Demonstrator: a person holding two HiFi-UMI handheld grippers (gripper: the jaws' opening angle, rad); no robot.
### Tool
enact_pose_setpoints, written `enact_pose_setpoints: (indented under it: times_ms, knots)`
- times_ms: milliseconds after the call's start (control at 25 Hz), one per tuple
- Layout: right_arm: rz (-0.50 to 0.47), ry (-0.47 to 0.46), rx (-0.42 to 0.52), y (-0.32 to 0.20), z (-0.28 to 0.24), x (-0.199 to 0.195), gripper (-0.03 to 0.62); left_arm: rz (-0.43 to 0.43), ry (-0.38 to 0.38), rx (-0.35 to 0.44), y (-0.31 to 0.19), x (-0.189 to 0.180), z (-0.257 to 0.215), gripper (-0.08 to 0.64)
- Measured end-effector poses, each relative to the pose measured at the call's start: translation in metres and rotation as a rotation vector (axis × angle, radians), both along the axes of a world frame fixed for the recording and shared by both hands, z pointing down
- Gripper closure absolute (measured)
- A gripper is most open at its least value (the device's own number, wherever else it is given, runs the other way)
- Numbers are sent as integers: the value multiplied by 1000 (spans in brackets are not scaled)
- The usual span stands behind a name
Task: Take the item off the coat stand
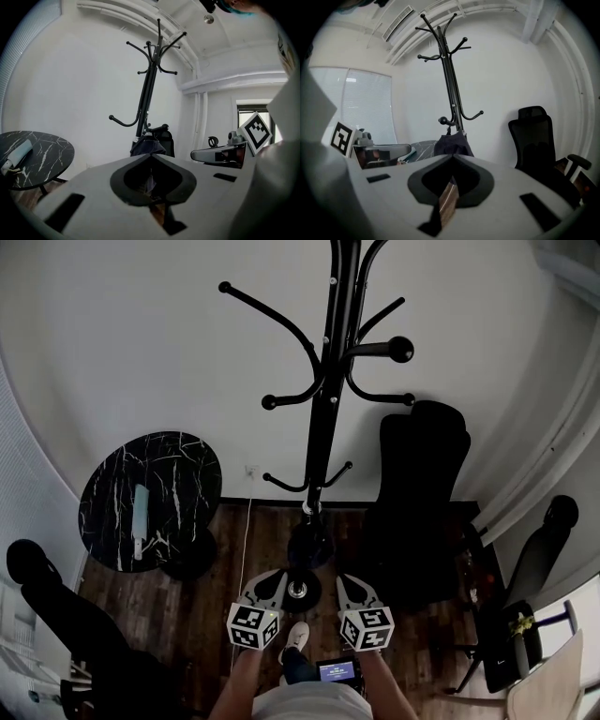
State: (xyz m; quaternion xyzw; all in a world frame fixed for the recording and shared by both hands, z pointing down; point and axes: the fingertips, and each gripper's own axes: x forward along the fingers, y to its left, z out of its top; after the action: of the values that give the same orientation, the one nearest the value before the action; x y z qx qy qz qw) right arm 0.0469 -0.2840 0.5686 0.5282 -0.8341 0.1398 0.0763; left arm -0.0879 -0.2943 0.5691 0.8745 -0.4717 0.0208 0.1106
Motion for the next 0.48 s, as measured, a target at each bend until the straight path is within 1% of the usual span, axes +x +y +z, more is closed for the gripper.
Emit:
enact_pose_setpoints:
  times_ms: [120, 280, 360, 480]
  knots:
    - [2, 15, -22, -11, 8, 2, 580, -9, -8, -24, -10, -1, 9, 538]
    - [-12, 12, -47, -23, 13, 1, 572, -27, -26, -40, -25, -6, 17, 538]
    - [-10, 28, -44, -31, 13, 1, 562, -20, -26, -40, -33, -5, 18, 538]
    - [-25, 45, -56, -43, 18, 0, 528, -5, -25, -52, -43, -2, 23, 537]
